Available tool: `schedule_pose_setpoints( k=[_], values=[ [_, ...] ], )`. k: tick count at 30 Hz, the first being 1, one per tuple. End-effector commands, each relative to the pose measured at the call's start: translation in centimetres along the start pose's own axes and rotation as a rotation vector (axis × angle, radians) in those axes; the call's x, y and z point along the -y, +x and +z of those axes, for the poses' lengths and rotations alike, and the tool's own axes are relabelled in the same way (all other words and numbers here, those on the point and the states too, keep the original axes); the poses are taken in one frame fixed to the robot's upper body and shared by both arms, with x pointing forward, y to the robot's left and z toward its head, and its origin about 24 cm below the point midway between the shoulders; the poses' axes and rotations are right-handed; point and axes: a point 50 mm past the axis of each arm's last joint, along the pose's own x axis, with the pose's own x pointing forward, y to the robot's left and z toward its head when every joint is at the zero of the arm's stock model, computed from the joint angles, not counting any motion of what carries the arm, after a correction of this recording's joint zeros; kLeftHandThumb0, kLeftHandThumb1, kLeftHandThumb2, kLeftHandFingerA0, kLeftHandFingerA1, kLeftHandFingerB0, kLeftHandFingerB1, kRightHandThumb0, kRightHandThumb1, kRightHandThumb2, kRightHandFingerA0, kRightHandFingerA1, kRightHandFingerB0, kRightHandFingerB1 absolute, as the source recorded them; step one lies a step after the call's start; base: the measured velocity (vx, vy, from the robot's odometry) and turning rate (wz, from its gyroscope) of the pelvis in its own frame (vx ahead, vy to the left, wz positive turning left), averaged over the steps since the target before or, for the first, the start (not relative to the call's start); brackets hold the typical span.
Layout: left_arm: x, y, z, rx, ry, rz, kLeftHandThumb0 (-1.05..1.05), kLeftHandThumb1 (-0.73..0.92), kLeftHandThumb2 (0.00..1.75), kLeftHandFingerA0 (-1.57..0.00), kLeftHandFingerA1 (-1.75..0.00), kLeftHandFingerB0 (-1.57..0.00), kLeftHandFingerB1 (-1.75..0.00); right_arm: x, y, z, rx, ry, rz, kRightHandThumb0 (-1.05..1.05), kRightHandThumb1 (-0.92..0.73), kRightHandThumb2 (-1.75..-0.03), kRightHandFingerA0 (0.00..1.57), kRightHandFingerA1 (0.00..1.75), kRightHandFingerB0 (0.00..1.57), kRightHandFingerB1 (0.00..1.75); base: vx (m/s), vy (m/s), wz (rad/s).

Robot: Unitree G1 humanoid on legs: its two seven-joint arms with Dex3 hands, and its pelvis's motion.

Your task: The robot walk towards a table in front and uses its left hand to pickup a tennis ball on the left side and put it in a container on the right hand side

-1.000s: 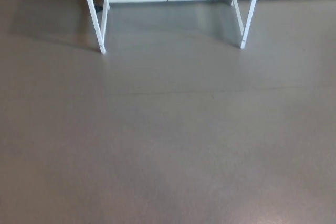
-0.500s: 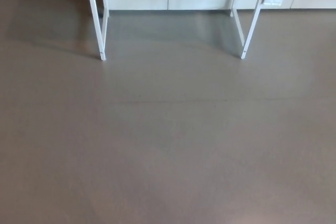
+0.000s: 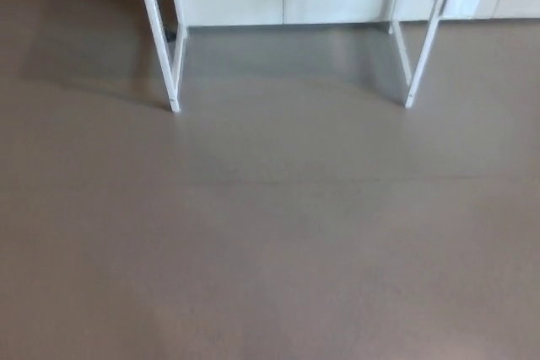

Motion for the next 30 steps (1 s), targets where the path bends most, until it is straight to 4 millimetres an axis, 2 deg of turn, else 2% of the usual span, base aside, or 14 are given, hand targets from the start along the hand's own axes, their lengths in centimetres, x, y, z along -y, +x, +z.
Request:
schedule_pose_setpoints(
  k=[1, 2, 3, 5, 6, 10, 17, 28, 29, 30],
  values=[
    [-0.56, -0.15, 0.36, 0.025, 0.017, 0.006, -0.18, 0.66, 0.59, -0.44, -0.36, -0.32, -0.33, 0.37, -0.13, -0.06, 0.006, -0.035, -0.014, -0.67, -0.65, -0.6, 0.38, 0.82, 0.17, 0.39, 0.07, -0.149, -0.08],
    [-0.56, -0.14, 0.37, 0.025, 0.017, 0.006, -0.18, 0.66, 0.59, -0.44, -0.36, -0.32, -0.33, 0.37, -0.12, -0.06, 0.007, -0.039, -0.014, -0.67, -0.65, -0.6, 0.38, 0.82, 0.17, 0.39, 0.09, -0.122, 0.03],
    [-0.55, -0.22, 0.34, 0.026, 0.015, 0.004, -0.21, 0.65, 0.62, -0.43, -0.38, -0.31, -0.34, 0.34, -0.13, -0.11, 0.005, -0.038, -0.014, -0.72, -0.49, -0.93, 0.42, 0.78, 0.13, 0.5, 0.11, -0.103, -0.06],
    [-0.55, -0.33, 0.3, 0.026, 0.011, 0.0, -0.21, 0.65, 0.62, -0.43, -0.38, -0.31, -0.34, 0.3, -0.15, -0.18, 0.002, -0.038, -0.014, -0.72, -0.49, -0.93, 0.42, 0.78, 0.13, 0.5, 0.17, -0.053, -0.05],
    [-0.52, -0.36, 0.28, 0.025, 0.017, -0.001, -0.2, 0.67, 0.6, -0.4, -0.36, -0.3, -0.32, 0.31, -0.23, -0.27, 0.001, -0.035, -0.014, -0.66, -0.65, -0.61, 0.37, 0.81, 0.17, 0.4, 0.19, 0.005, -0.08],
    [-0.51, -0.16, 0.31, 0.021, 0.019, -0.001, -0.21, 0.66, 0.6, -0.42, -0.36, -0.31, -0.33, 0.39, -0.44, -0.38, 0.005, -0.041, -0.019, -0.65, -0.65, -0.6, 0.38, 0.79, 0.17, 0.38, 0.18, 0.077, -0.12],
    [-0.29, 0.05, 0.77, 0.03, 0.016, 0.006, -0.22, 0.65, 0.6, -0.42, -0.36, -0.32, -0.33, 0.5, -0.17, 0.06, 0.012, -0.038, -0.017, -0.66, -0.65, -0.6, 0.38, 0.82, 0.16, 0.37, 0.26, 0.114, -0.18],
    [-0.47, -0.08, 0.61, 0.026, 0.027, 0.002, -0.22, 0.65, 0.6, -0.43, -0.37, -0.33, -0.33, 0.41, -0.46, -0.22, 0.014, -0.027, -0.019, -0.65, -0.64, -0.61, 0.37, 0.81, 0.16, 0.38, 0.27, -0.012, 0.14],
    [-0.49, -0.08, 0.66, 0.028, 0.029, 0.0, -0.22, 0.65, 0.6, -0.43, -0.37, -0.32, -0.33, 0.39, -0.48, -0.26, 0.013, -0.026, -0.019, -0.67, -0.48, -0.92, 0.41, 0.76, 0.11, 0.48, 0.34, -0.16, 0.72],
    [-0.49, -0.08, 0.69, 0.029, 0.03, -0.001, -0.22, 0.65, 0.6, -0.43, -0.37, -0.32, -0.33, 0.4, -0.48, -0.28, 0.012, -0.025, -0.019, -0.67, -0.48, -0.92, 0.41, 0.76, 0.11, 0.48, 0.33, -0.16, 0.6]
  ],
)
